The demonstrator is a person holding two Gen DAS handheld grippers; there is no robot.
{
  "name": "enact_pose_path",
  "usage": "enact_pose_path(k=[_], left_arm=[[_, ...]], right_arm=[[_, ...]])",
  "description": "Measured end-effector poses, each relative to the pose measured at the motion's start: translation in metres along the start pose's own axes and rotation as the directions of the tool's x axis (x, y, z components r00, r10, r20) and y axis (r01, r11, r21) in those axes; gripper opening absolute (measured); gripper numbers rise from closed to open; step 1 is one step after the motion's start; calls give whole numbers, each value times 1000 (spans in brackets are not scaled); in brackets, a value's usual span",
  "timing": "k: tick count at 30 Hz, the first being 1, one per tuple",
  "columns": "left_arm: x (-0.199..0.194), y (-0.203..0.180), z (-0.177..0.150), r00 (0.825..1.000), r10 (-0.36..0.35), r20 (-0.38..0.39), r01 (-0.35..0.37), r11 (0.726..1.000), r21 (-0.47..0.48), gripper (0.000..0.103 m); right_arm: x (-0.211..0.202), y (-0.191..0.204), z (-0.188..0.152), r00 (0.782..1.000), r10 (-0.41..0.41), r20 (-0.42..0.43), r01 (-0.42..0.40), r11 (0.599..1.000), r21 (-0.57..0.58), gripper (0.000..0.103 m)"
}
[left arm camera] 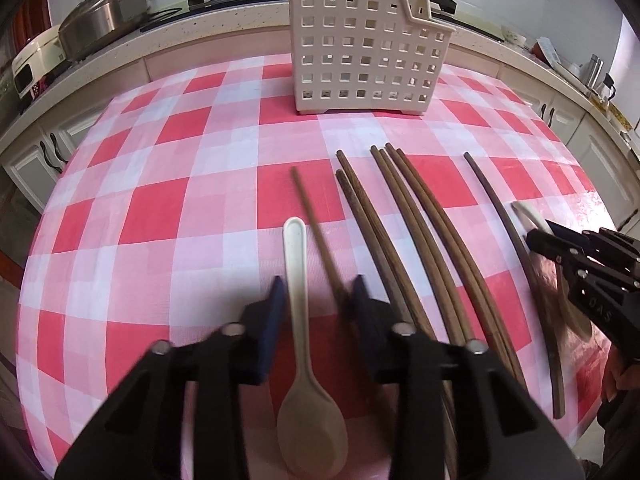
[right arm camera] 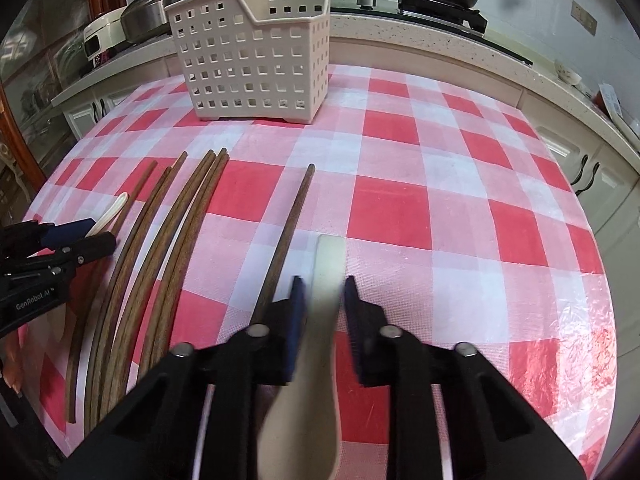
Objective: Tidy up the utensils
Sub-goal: 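Grasp one white spoon with the left gripper while the right gripper grasps the other white spoon, then lift the left gripper's spoon toward the white caddy while the right gripper carries its spoon there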
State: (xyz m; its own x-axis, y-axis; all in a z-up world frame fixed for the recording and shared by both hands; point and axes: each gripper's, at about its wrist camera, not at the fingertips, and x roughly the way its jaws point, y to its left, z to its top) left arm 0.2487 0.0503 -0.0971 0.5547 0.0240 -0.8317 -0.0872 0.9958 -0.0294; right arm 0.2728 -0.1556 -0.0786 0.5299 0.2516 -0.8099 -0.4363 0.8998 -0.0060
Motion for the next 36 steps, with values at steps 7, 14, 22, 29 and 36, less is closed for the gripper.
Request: enact_pose_path(k=[7,14,22,29,36], left_arm=[[-4,3,-5,999,-37,3,37,999,-9,25],[-16,13,-4,998,-50,37,52,997,-58,35],[-11,12,-9,999,-39,18,39,999,-31,14],[-9,13,-12,999,-36,6,37,999,-34,14],[-6,14,-11,999,-31,25,32,999,-35,10]], right_arm=[[-1,0,-3,1000,-5,10,5,1000,6,16],[-2,1,-5,1000,-14,15,14,1000,7,16],[-2,1,-5,1000,-14,15,14,1000,6,16],[-1,2,-4,1000,-15,15,15,1000,6,16],[-2,3,-5,1000,-17,16,17,1000,-3,16]])
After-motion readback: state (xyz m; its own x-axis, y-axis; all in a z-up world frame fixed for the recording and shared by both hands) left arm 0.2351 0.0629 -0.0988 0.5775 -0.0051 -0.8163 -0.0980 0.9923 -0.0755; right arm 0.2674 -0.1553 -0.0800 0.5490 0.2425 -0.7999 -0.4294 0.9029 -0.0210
